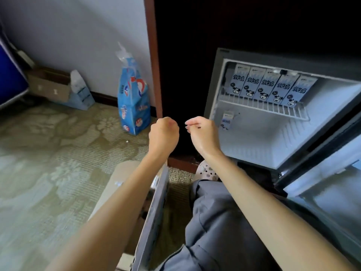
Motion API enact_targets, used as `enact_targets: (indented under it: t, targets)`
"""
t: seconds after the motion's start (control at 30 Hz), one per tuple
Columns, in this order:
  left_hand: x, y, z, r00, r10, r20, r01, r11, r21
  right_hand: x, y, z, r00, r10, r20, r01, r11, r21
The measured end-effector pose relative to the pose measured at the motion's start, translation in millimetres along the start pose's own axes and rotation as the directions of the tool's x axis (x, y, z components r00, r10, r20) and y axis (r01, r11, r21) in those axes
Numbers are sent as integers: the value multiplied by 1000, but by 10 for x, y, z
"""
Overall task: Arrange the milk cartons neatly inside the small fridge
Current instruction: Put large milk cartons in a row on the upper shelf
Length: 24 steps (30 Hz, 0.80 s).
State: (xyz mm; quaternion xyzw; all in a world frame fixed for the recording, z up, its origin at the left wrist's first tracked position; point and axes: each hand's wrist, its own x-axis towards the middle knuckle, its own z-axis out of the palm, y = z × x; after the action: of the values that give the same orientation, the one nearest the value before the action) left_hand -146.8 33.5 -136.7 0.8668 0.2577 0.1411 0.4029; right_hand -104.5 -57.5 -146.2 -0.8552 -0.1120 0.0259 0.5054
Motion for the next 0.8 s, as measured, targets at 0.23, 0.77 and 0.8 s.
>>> enact_targets:
  t: [0.23, 0.77, 0.8]
  targets:
    - [-393, -931, -354, 971, -239, -14, 240, 968, 69, -627, 218, 882, 973, 70, 218, -41, 990, -136]
    - [-600, -2319, 343, 892, -358, 275, 148, 808, 571, -509, 927, 1704, 745, 187, 640, 302, 761, -574]
    - [-592, -2354, 367, 901, -340, 269, 126, 800, 586, -482, 958, 1737, 750, 187, 634, 319, 737, -595]
